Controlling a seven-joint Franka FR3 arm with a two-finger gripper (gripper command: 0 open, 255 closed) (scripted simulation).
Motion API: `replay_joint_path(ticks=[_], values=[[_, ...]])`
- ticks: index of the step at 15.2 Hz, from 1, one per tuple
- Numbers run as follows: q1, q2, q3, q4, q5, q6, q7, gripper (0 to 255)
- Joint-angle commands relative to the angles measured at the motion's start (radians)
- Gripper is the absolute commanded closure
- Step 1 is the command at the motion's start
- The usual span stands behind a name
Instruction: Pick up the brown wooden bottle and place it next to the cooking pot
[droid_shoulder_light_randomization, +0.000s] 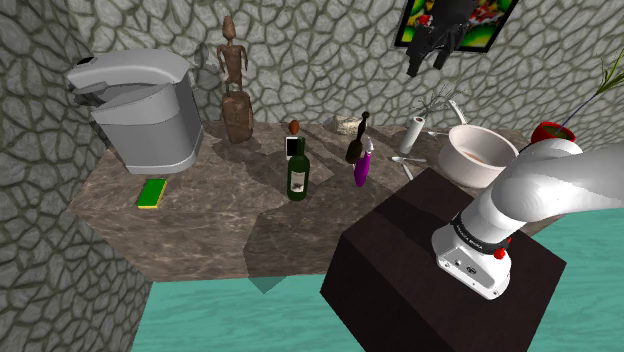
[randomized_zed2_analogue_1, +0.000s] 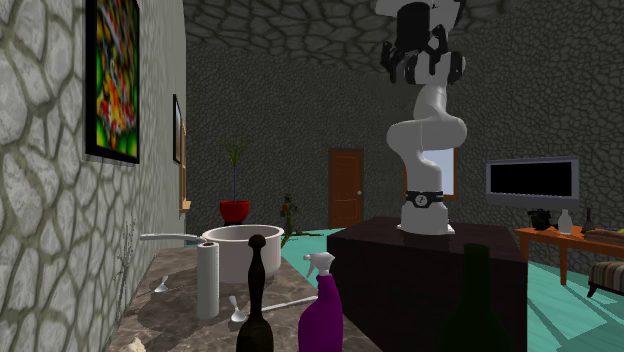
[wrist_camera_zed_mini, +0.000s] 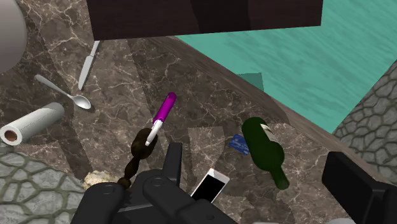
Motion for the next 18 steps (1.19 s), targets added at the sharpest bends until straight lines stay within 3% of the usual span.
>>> replay_joint_path(ticks=[1,9,18], values=[[0.0,0.0,0.0,0.0,0.0,0.0,0.0,0],[-0.043,0.219,-0.063,-0.022,-0.051,0.21,-0.069,0],[-0.086,0.525,-0.127,0.052,-0.085,0.411,-0.137,0]])
